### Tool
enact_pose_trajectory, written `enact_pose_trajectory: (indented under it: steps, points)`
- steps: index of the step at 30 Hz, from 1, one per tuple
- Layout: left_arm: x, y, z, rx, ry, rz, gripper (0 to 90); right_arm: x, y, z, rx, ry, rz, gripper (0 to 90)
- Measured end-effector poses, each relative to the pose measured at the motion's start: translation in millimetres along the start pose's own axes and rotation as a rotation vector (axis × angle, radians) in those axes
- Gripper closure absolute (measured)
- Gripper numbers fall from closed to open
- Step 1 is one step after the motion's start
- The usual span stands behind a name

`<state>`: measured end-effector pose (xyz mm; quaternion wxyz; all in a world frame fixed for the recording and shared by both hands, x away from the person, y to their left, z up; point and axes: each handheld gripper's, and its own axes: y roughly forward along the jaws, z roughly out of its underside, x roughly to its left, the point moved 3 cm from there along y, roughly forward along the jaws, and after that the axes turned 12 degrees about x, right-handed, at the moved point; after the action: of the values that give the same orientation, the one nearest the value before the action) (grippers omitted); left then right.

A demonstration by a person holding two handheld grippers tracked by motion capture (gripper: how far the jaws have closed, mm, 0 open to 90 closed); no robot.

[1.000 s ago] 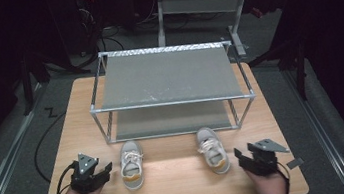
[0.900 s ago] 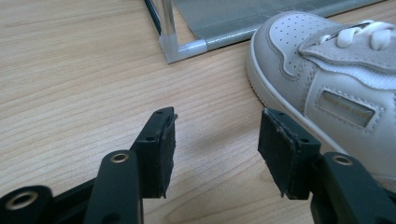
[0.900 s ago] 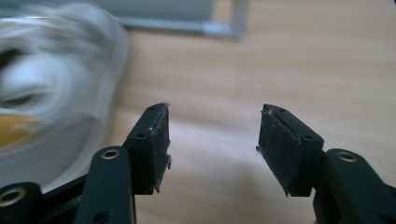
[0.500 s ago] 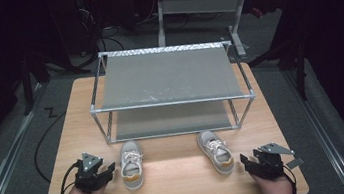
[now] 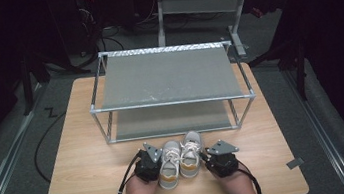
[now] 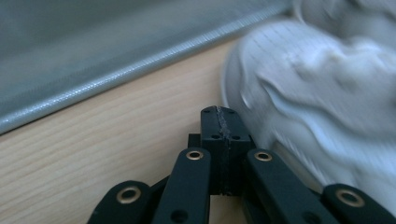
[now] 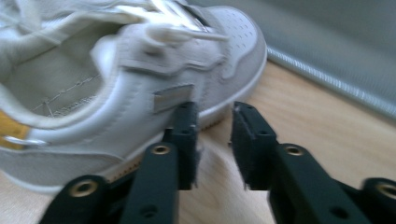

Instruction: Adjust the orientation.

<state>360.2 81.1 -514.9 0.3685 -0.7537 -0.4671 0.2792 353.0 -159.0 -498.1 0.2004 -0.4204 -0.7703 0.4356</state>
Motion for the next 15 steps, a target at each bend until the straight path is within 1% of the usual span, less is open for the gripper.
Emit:
enact_pose_trajectory:
  steps: [1, 2, 3, 4, 5, 6, 7, 8, 9, 10, 11, 12, 13, 14, 15]
  points:
    - [0.0, 0.0, 0.0, 0.000, 0.000, 0.000, 74.7, 0.0, 0.0, 0.0, 0.000, 0.000, 0.000, 60.0]
    - [10.3, -1.6, 2.7, 0.020, 0.015, 0.015, 74.7, -10.8, -2.4, 5.1, 0.010, 0.036, -0.018, 55.4]
    - [22.2, -4.7, 7.2, 0.041, 0.025, -0.011, 70.0, -23.0, -6.0, 12.4, 0.012, 0.057, 0.012, 55.6]
    - [50.8, -15.3, 15.5, 0.044, 0.016, -0.039, 68.1, -47.9, -14.1, 29.0, 0.020, 0.119, 0.039, 53.5]
    - [65.8, -21.9, 19.1, 0.041, 0.008, -0.054, 66.4, -59.6, -18.1, 37.4, 0.025, 0.147, 0.049, 52.2]
    - [76.6, -26.8, 22.0, 0.039, 0.003, -0.067, 64.7, -69.7, -22.3, 45.2, 0.028, 0.171, 0.068, 51.1]
    - [76.6, -26.8, 22.0, 0.039, 0.003, -0.067, 62.6, -69.7, -22.3, 45.2, 0.028, 0.171, 0.068, 51.1]
    - [92.6, -33.8, 28.0, 0.035, 0.018, -0.100, 62.6, -76.4, -25.7, 50.6, 0.027, 0.191, 0.082, 50.1]
    - [105.8, -38.7, 36.8, 0.025, 0.050, -0.149, 60.5, -86.2, -30.4, 58.6, 0.025, 0.226, 0.094, 49.2]
    - [113.0, -40.1, 43.0, 0.027, 0.065, -0.169, 59.0, -93.6, -34.7, 65.2, 0.025, 0.274, 0.096, 46.9]
    - [128.5, -39.8, 53.9, 0.026, 0.036, -0.114, 56.5, -98.9, -39.6, 71.6, 0.030, 0.291, 0.112, 46.2]
    - [128.5, -39.8, 53.9, 0.026, 0.036, -0.114, 54.6, -98.9, -39.6, 71.6, 0.030, 0.291, 0.112, 46.2]
    - [134.4, -40.5, 54.4, 0.037, 0.004, -0.087, 54.6, -101.3, -41.4, 73.8, 0.029, 0.291, 0.119, 45.9]
    - [138.5, -40.5, 53.5, 0.047, -0.021, -0.094, 52.1, -103.1, -42.4, 74.8, 0.029, 0.308, 0.125, 45.1]
    - [140.2, -40.4, 53.3, 0.048, -0.032, -0.102, 49.7, -103.9, -42.6, 75.3, 0.026, 0.333, 0.124, 44.5]
